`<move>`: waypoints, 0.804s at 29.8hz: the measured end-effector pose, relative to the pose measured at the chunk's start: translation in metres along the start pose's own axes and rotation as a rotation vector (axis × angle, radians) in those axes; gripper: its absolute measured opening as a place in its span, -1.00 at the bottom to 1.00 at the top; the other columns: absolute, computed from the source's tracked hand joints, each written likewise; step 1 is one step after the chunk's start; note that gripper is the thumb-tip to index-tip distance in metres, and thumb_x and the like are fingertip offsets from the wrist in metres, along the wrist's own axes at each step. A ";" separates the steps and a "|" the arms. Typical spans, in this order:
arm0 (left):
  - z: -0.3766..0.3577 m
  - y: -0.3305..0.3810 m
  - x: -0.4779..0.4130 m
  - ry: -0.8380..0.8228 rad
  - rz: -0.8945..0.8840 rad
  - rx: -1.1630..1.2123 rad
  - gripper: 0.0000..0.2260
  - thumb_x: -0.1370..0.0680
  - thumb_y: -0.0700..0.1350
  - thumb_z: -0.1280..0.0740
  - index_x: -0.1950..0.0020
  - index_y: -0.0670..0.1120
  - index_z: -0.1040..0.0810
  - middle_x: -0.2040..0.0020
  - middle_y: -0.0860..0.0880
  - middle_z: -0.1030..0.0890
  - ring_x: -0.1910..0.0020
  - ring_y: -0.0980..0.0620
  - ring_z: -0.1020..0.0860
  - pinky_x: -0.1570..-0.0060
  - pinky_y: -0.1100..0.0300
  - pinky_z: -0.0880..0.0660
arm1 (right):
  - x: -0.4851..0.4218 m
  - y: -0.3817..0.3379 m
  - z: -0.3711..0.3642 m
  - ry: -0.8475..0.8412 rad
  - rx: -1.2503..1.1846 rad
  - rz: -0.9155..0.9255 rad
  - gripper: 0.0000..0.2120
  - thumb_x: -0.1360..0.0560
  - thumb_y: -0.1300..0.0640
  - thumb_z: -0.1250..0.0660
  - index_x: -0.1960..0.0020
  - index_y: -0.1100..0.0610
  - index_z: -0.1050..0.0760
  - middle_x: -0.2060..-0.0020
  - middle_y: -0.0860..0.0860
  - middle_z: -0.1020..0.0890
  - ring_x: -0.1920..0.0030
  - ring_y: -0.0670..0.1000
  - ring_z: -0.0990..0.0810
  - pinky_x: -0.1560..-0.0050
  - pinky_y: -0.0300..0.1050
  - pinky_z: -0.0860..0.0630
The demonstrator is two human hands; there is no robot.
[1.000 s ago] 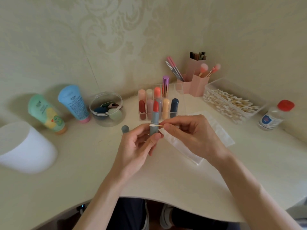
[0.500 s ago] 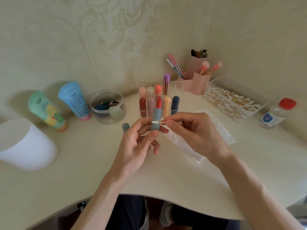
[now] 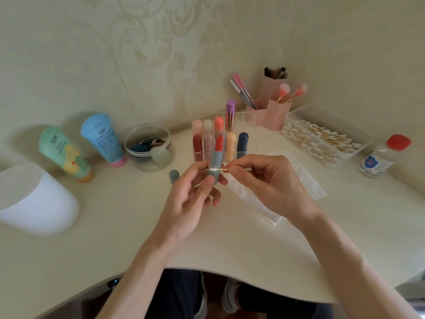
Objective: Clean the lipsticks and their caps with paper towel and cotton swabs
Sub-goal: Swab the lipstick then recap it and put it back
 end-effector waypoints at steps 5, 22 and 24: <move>-0.003 0.002 0.000 -0.034 -0.025 0.002 -0.77 -0.73 -0.15 -0.16 -0.34 -0.14 -0.49 0.02 -0.04 -0.63 0.26 -0.04 -0.52 0.13 0.15 -0.52 | 0.000 -0.001 -0.002 -0.030 0.001 0.010 -0.86 -0.65 0.07 -0.39 -0.06 0.02 -0.74 0.20 0.24 -0.69 0.19 0.43 -0.57 0.16 0.37 -0.50; -0.004 0.002 -0.001 -0.046 -0.031 0.013 -0.82 -0.67 -0.17 -0.28 -0.26 -0.17 -0.51 0.02 -0.06 -0.65 0.25 -0.06 -0.55 0.14 0.27 -0.50 | 0.002 -0.008 -0.003 -0.046 0.077 0.028 -0.87 -0.64 0.17 -0.41 -0.06 0.05 -0.74 0.27 0.19 -0.66 0.33 0.22 -0.45 0.26 0.18 -0.39; -0.004 0.003 -0.001 -0.040 -0.030 0.015 -0.79 -0.67 -0.17 -0.27 -0.30 -0.17 -0.49 -0.01 -0.07 -0.68 0.27 -0.08 -0.57 0.14 0.29 -0.51 | 0.001 -0.008 0.001 -0.029 0.079 0.027 -0.87 -0.64 0.16 -0.41 -0.06 0.03 -0.74 0.26 0.18 -0.67 0.32 0.22 -0.47 0.25 0.19 -0.40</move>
Point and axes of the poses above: each hand's wrist, its own x-axis away from the middle knuckle, its own z-axis out of the back of the hand, y = z × x, the point moved 10 cm from there along -x, towards the middle knuckle
